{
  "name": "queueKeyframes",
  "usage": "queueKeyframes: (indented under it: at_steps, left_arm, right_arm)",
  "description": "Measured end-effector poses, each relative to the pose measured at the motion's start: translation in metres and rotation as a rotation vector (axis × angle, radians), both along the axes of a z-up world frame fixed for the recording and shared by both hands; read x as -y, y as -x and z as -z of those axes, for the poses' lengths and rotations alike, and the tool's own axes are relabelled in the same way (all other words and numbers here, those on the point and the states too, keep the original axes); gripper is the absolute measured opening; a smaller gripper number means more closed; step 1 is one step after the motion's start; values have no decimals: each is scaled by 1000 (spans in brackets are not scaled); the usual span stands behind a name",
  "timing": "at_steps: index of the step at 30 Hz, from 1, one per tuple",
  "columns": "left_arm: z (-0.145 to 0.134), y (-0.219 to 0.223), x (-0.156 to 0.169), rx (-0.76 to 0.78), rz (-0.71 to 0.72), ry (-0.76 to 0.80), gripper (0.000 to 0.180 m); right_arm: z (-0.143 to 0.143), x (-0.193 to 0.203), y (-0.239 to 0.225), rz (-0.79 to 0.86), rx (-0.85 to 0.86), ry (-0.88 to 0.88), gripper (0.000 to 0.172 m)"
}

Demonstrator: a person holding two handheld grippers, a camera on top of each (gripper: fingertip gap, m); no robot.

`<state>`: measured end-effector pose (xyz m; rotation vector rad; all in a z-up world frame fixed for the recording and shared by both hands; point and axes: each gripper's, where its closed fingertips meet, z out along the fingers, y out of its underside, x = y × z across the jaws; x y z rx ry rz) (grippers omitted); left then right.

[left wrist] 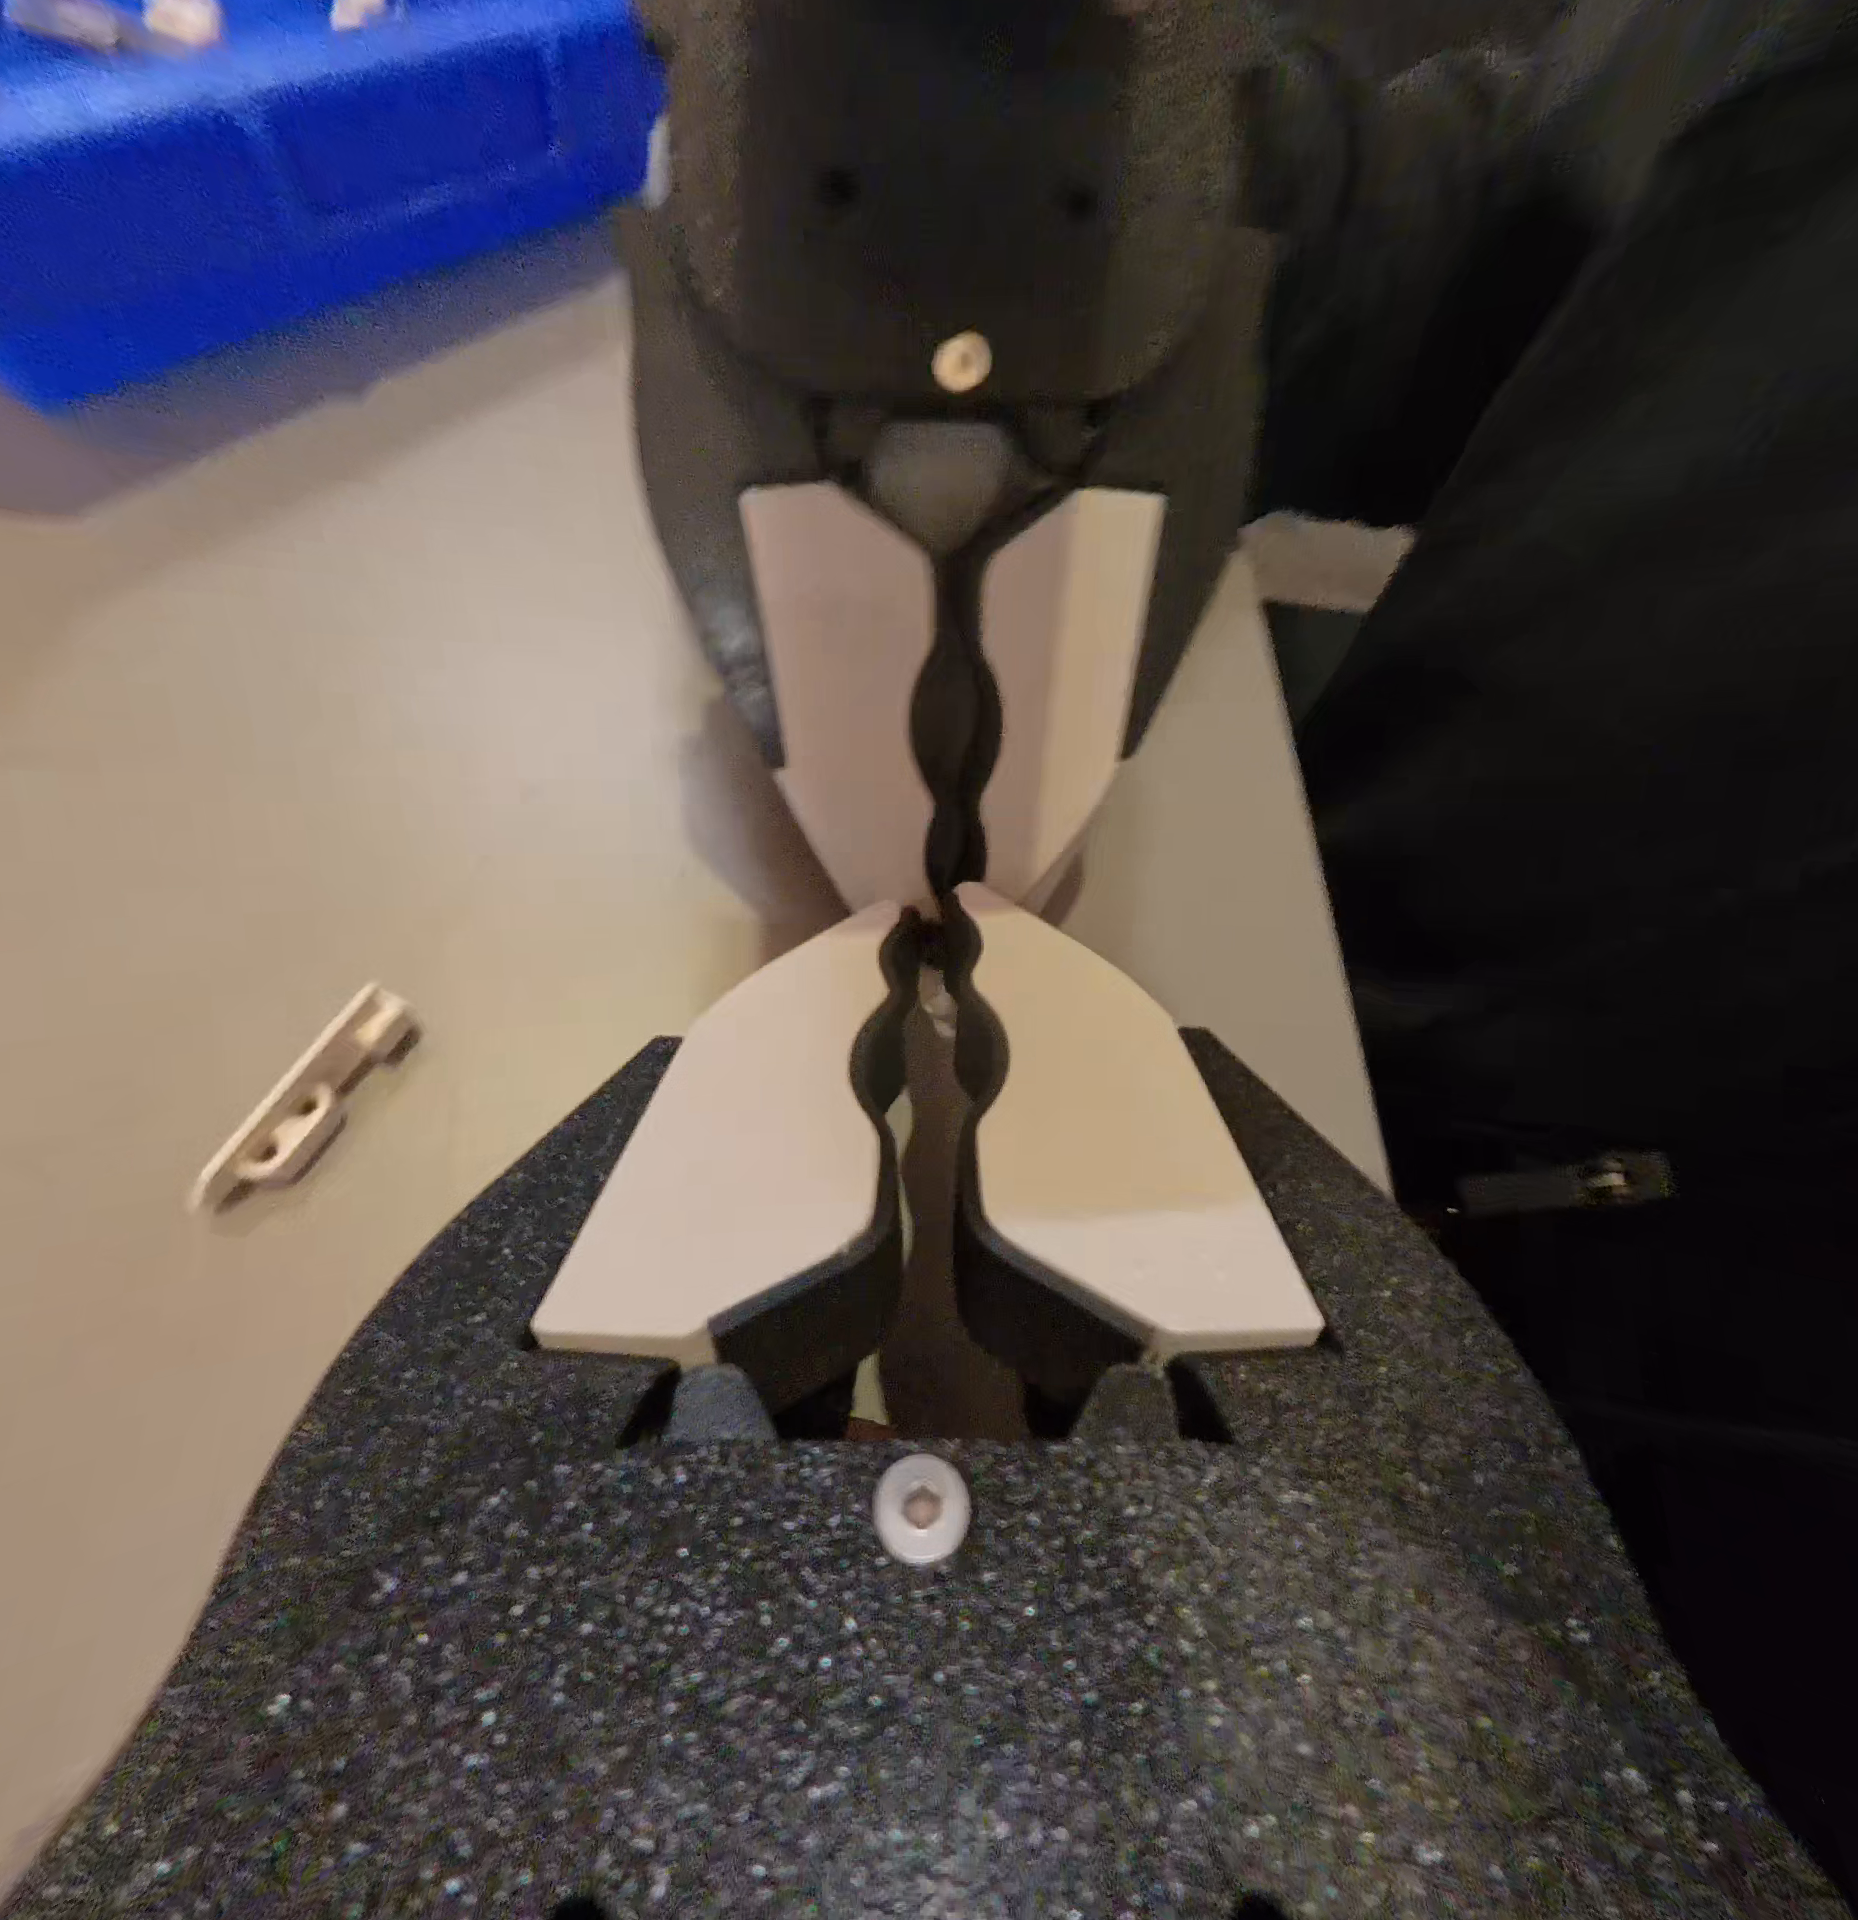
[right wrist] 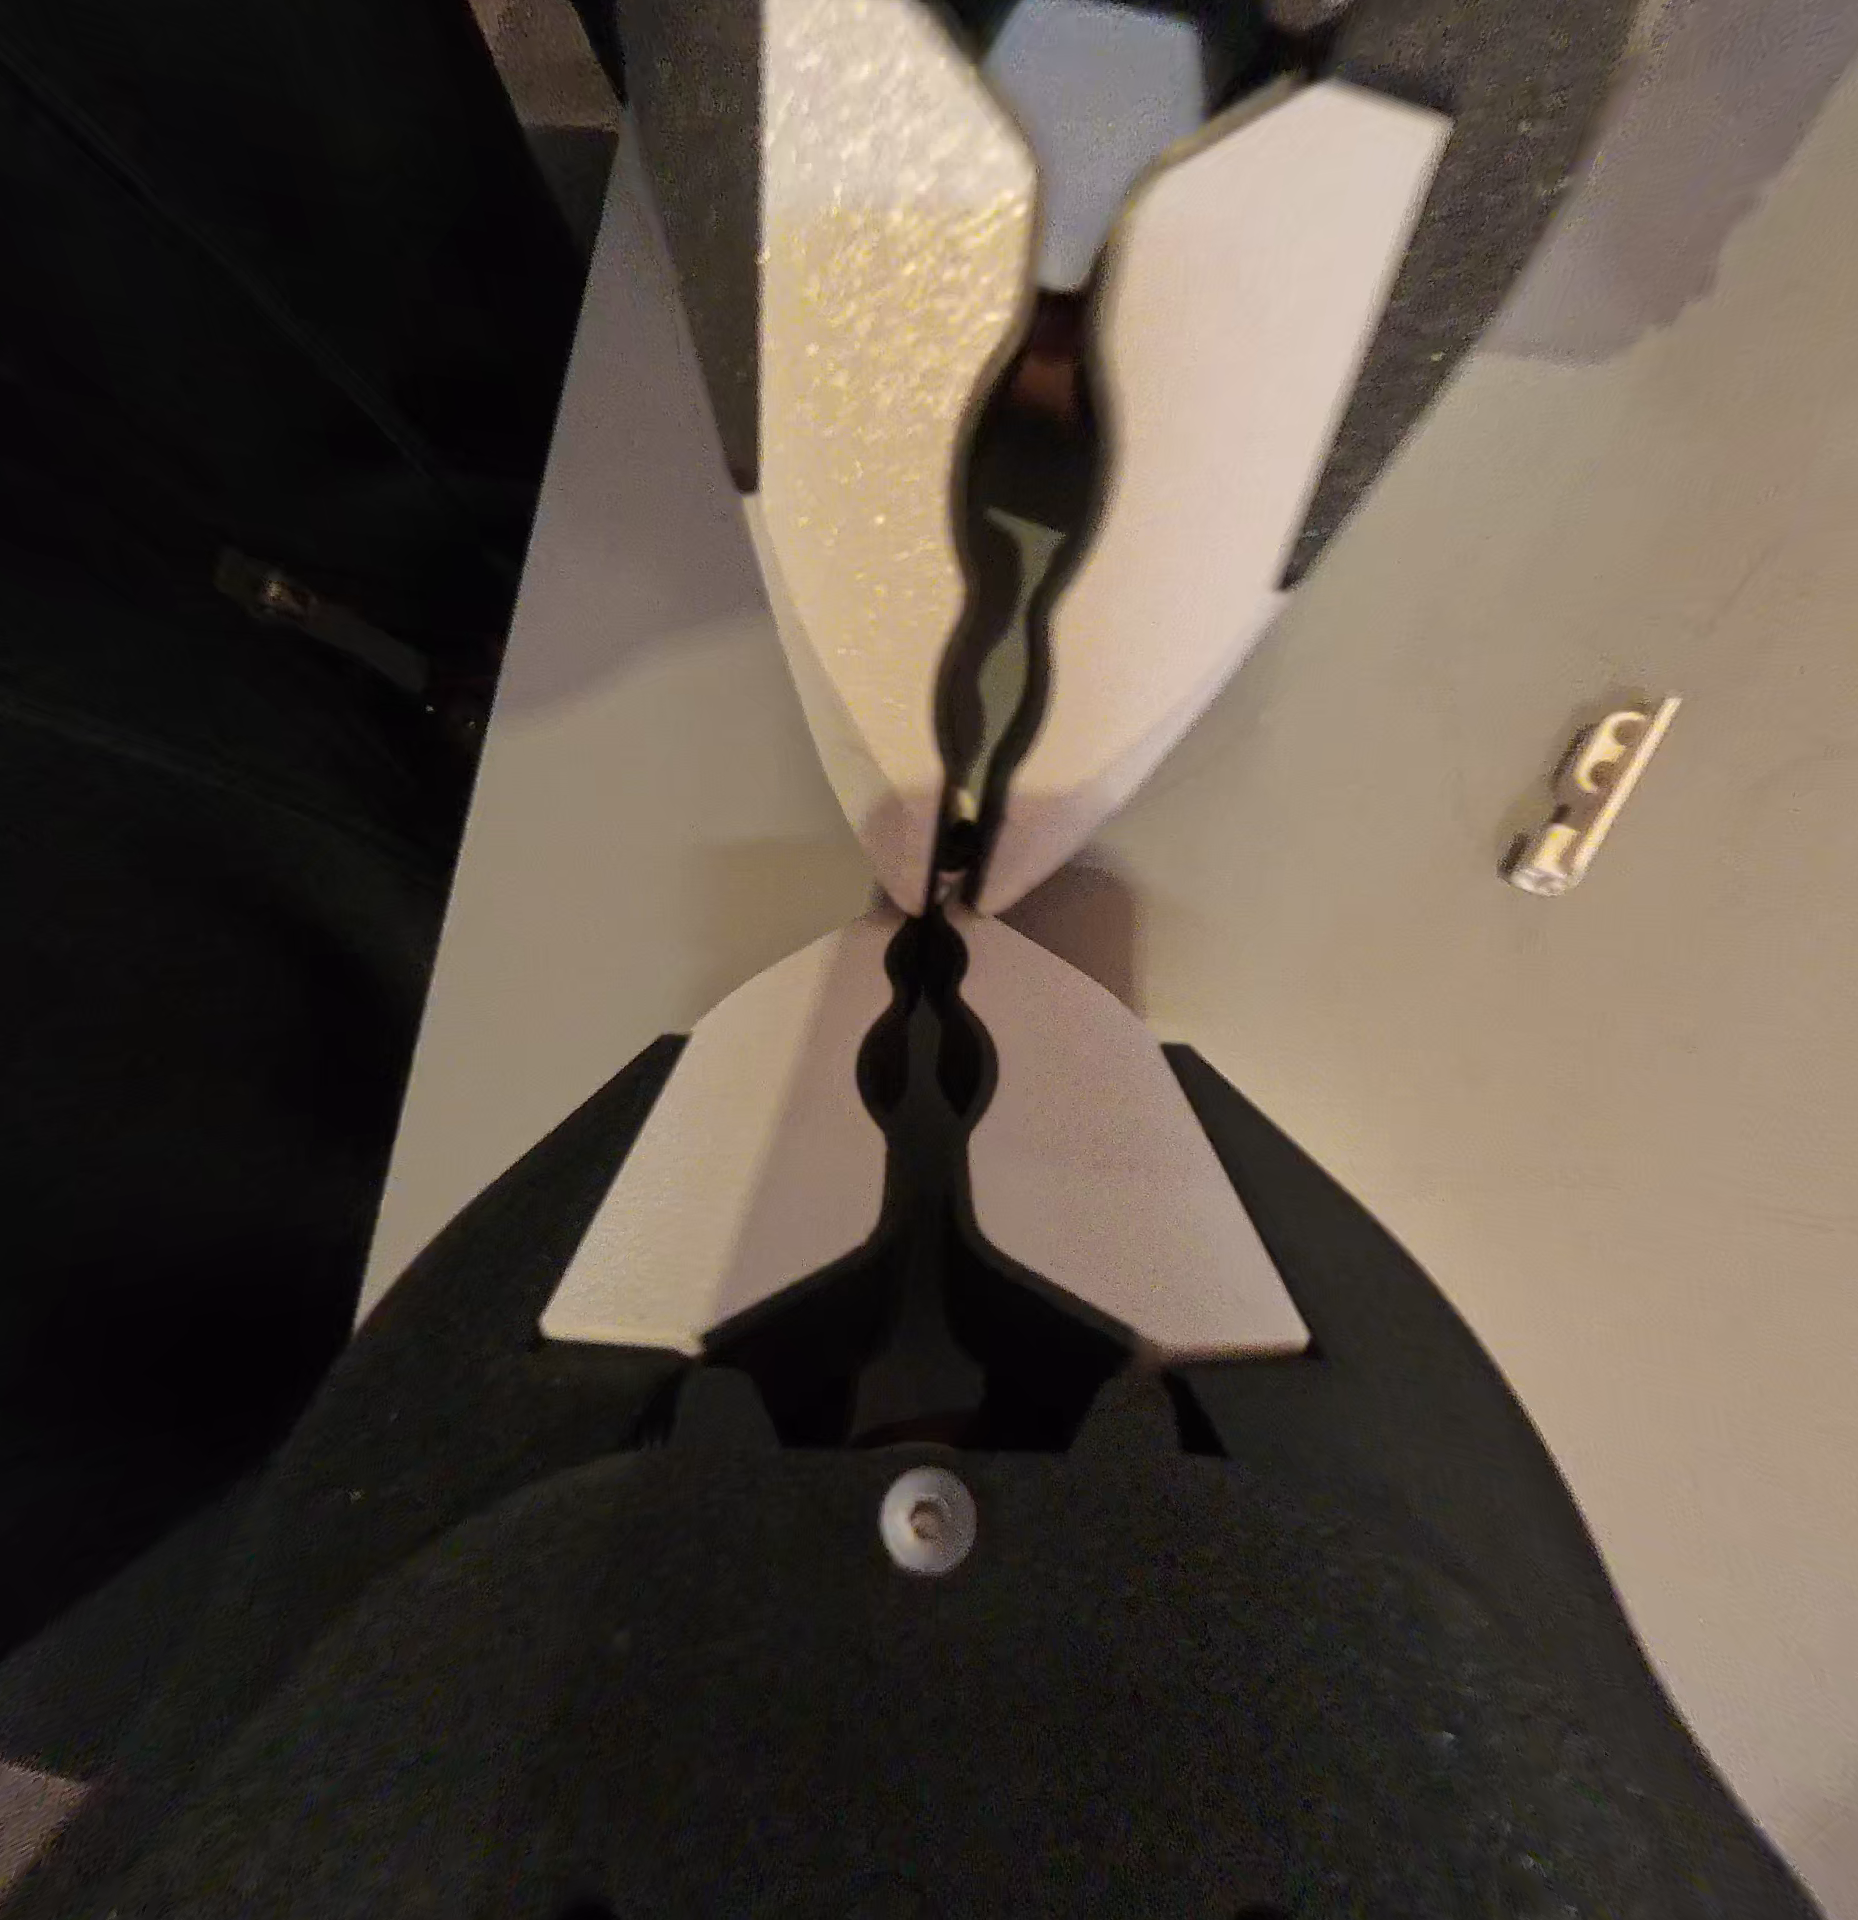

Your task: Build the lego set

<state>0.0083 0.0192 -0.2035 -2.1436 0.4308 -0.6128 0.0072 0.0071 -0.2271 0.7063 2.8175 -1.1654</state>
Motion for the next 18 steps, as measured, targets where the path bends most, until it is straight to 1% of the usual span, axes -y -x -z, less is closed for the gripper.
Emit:
queueKeyframes:
  at_steps: [2, 6, 12, 15, 18]
  left_arm:
    - [2, 5, 0, -53, -15, -13, 4]
    - [7, 7, 2, -81, -26, -3, 4]
    - [-3, 15, 0, 3, -73, -30, 4]
    - [-7, 19, -1, 34, -98, -46, 4]
    - [-13, 25, -3, 78, -135, -73, 4]
  right_arm:
    - [2, 0, 5, 33, -10, -20, 0]
    - [-3, -1, 9, 78, -4, 54, 0]
    - [-10, -8, 18, 148, -22, 118, 0]
    - [-11, -15, 22, 182, -41, 121, 0]
    - [-18, -20, 25, 209, -64, 165, 0]
